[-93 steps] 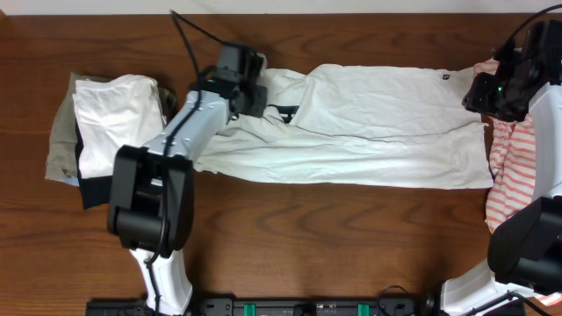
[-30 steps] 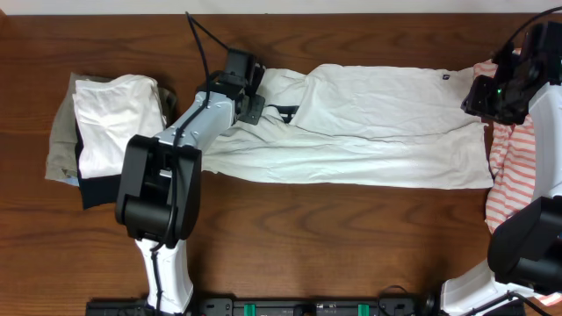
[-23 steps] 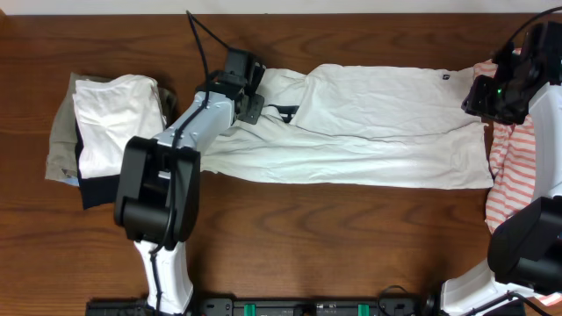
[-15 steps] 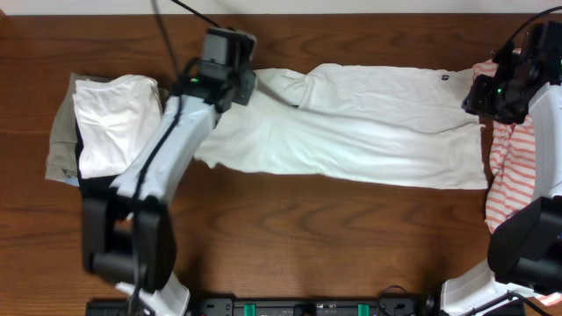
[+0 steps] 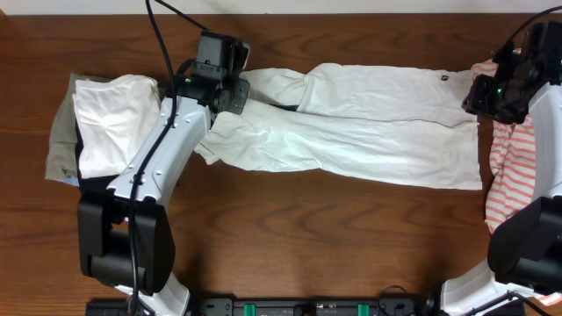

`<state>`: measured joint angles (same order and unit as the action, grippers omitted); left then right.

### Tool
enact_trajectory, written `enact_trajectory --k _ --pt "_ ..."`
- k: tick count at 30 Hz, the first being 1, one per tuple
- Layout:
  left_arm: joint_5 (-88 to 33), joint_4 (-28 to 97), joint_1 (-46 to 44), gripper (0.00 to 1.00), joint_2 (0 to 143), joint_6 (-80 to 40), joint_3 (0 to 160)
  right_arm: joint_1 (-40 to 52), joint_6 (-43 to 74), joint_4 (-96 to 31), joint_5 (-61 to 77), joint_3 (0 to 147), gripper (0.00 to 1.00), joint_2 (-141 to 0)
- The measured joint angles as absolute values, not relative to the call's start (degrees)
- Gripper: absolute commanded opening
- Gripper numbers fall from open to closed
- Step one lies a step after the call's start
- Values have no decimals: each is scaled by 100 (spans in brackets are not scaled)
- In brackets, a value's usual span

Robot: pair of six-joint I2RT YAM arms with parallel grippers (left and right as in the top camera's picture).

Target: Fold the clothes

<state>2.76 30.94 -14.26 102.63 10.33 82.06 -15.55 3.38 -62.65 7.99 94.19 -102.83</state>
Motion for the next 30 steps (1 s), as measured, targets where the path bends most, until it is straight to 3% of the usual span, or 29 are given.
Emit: enact_trajectory --k 14,21,30 --pt "285 3190 -1426 6 10263 1033 8204 -1555 338 -6263 799 9417 42 -10283" --pt "-419 3854 -1426 6 10263 1028 8202 -1555 338 -6248 799 9415 42 -10283" --pt "-729 3844 -1424 6 10263 1011 8202 -1555 338 -6211 701 9330 43 -10315"
